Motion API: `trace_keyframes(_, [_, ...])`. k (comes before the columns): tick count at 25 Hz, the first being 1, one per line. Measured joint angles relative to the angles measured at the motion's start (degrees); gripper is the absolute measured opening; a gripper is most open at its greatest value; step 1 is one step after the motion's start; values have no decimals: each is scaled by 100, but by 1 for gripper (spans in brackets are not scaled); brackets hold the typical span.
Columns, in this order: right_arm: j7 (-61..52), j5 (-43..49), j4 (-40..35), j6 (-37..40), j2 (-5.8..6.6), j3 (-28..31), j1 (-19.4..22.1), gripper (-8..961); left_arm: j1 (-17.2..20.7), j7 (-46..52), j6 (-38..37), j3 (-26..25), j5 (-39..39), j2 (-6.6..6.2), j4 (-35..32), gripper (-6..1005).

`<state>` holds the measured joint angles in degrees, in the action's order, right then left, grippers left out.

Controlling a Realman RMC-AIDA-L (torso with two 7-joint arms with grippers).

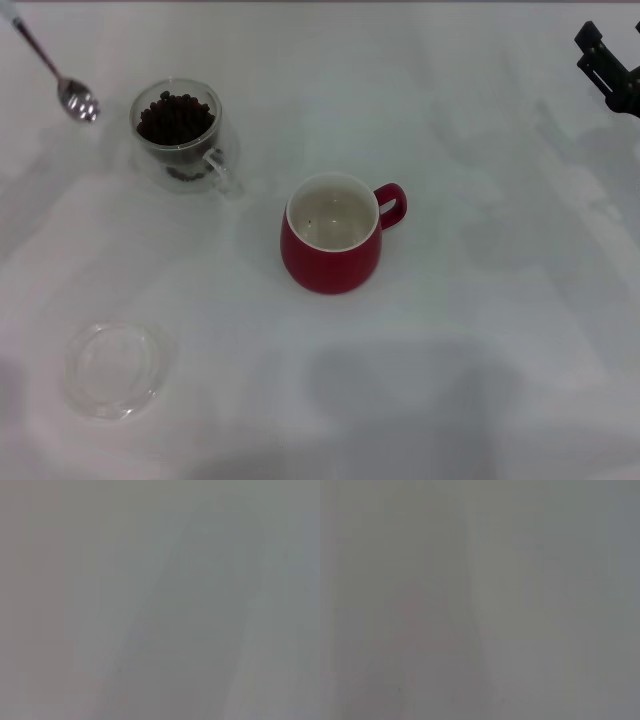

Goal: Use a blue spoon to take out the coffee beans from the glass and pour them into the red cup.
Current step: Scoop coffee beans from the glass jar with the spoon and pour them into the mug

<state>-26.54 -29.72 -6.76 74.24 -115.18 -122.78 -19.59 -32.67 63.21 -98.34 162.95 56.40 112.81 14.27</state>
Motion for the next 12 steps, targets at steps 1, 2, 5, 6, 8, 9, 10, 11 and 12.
trace_keyframes(1, [0,0,0,0,-1,0,4,865,-77,-137,75,1,6,34,-1,136])
trace_keyframes(2, [0,0,0,-1,-1,0,6,865,-154,-282,178,0,13,67,-7,136])
trace_keyframes(5, [0,0,0,-4,-3,0,12,865,-374,-625,569,1,45,170,-48,136])
trace_keyframes(6, [0,0,0,-5,-4,0,15,865,-426,-705,675,0,48,190,-54,136])
trace_keyframes(8, [0,1,0,-6,-4,0,17,865,-560,-911,941,3,27,241,-68,136])
trace_keyframes(9, [0,1,-1,-7,-4,0,17,865,-610,-997,1107,5,4,261,-91,136])
trace_keyframes(10, [0,1,0,-7,-4,0,17,865,-646,-1052,1215,7,-12,276,-107,136])
trace_keyframes(11, [0,1,-1,-7,-4,0,17,865,-687,-1130,1423,9,-27,299,-146,135])
trace_keyframes(12, [0,1,-1,-7,-4,0,19,865,-707,-1172,1546,9,-40,311,-171,135])
